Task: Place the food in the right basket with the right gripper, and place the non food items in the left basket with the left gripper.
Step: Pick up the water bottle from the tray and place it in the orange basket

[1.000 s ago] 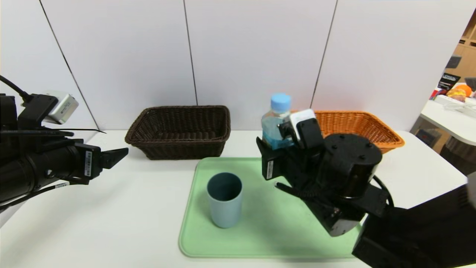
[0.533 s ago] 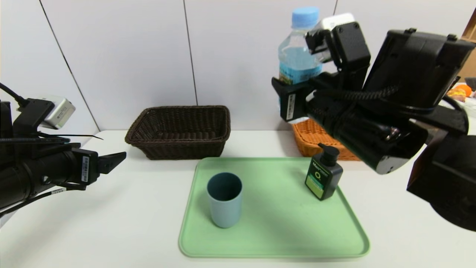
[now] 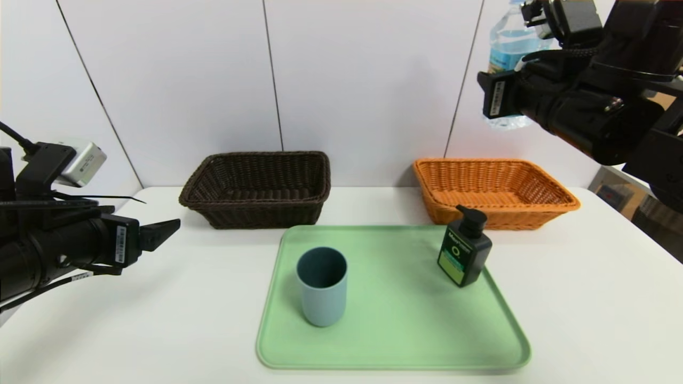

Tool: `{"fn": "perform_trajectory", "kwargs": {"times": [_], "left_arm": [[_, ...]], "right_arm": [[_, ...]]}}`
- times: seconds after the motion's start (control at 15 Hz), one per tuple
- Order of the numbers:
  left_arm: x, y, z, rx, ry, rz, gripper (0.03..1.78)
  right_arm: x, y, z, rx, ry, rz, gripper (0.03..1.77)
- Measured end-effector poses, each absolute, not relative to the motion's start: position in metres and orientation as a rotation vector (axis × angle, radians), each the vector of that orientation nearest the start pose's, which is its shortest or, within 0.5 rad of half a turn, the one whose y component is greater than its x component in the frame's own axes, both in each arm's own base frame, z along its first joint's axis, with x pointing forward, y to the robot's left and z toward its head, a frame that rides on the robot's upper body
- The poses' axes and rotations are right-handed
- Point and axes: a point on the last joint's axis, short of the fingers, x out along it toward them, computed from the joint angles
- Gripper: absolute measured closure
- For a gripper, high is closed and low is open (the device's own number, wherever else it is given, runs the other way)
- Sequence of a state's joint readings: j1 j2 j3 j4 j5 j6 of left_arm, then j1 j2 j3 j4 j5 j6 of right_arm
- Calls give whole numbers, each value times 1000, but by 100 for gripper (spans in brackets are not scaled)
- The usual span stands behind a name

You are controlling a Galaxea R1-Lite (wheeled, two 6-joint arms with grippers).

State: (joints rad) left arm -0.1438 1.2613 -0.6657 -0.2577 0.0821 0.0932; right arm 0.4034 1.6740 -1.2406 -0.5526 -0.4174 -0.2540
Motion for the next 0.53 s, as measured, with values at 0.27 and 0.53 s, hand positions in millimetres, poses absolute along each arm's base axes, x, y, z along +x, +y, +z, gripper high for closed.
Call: {"fn": "perform_trajectory", "kwargs": {"times": [0.27, 0.53], "left_arm": [[192, -26, 216, 130, 335, -78, 12], [193, -26, 215, 132, 340, -77, 12]], "right_arm": [[332, 84, 281, -211, -29, -106, 94], [359, 80, 254, -147, 37, -126, 94]]}}
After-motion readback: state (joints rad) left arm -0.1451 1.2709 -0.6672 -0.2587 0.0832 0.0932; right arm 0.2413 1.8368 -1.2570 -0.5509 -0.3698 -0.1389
